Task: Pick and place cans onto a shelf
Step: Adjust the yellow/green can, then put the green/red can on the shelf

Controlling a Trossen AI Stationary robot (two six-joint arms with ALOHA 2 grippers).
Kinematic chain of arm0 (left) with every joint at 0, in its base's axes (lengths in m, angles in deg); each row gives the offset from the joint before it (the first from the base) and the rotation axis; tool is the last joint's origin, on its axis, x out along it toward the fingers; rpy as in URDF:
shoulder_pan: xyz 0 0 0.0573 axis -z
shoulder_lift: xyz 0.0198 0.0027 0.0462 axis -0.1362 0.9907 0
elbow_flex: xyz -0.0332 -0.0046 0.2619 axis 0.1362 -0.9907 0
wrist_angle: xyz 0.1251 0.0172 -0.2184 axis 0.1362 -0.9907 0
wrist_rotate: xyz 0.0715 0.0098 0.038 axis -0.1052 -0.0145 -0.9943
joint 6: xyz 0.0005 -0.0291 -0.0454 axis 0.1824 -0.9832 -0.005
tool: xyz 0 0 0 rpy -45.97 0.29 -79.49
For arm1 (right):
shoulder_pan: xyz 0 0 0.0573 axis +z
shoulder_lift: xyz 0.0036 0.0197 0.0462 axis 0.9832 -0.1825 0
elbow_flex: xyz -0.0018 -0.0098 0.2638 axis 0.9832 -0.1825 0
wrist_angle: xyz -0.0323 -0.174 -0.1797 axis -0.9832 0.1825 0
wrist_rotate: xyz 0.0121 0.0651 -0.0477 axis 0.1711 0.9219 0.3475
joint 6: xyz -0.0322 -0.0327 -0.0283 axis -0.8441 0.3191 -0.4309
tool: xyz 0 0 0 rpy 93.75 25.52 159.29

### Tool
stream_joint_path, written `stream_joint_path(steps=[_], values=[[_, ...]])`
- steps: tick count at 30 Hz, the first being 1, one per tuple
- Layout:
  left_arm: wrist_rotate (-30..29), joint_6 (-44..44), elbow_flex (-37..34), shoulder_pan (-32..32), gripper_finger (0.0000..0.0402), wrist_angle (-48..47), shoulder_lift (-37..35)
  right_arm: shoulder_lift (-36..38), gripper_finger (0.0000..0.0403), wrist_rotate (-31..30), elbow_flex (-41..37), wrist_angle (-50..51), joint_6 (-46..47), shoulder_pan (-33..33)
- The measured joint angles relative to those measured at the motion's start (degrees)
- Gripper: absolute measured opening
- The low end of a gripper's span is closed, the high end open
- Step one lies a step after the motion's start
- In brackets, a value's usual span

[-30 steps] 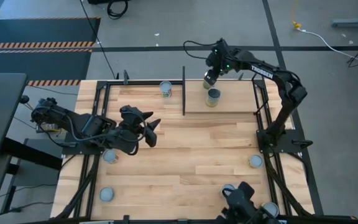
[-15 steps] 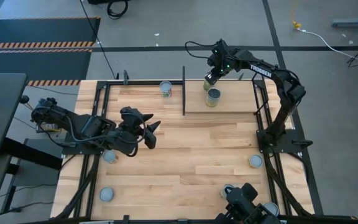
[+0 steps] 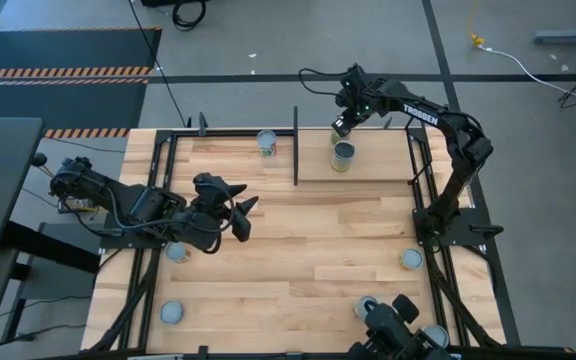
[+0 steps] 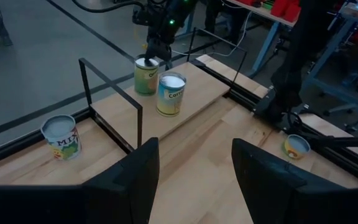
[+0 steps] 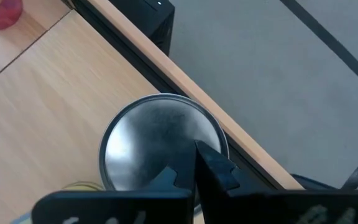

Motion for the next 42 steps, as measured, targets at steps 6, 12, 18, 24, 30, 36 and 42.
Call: stream_joint_path(steps=[6,12,18,24,30,36,42], values=[[0.00,0.24,0.00,0.00,0.0205,0.02,0.00,0.25,0.0013,0.29,-0.06,0.41,-0.02,0.43],[-0.02,0.24,-0.01,-0.01,0.0205,0.02,0.00,0.27,0.0015,0.44,-0.06,0.55,-0.11,0.77],[-0.02,-1.13,0.00,-0.01,0.0205,-0.45,0.00,0.96,0.0032,0.62,-0.06,0.39,-0.34,0.94],[-0.02,-1.20,-0.01,-0.01,0.0205,-0.44,0.00,5.76,0.0061,2.52,-0.06,-3.20,-1.64,1.79],[-0.02,-1.17,0.00,0.03,0.0205,-0.25,-0.09,14.37,0.0103,11.35,-0.06,-6.25,0.33,4.79],[-0.02,0.55,-0.01,1.35,0.0205,0.79,-0.11,22.54,0.0158,15.54,-0.06,-4.05,0.00,18.50],[-0.01,0.26,0.02,2.95,0.0205,0.96,-0.11,26.82,0.0208,12.90,-0.04,-3.83,1.21,39.38]])
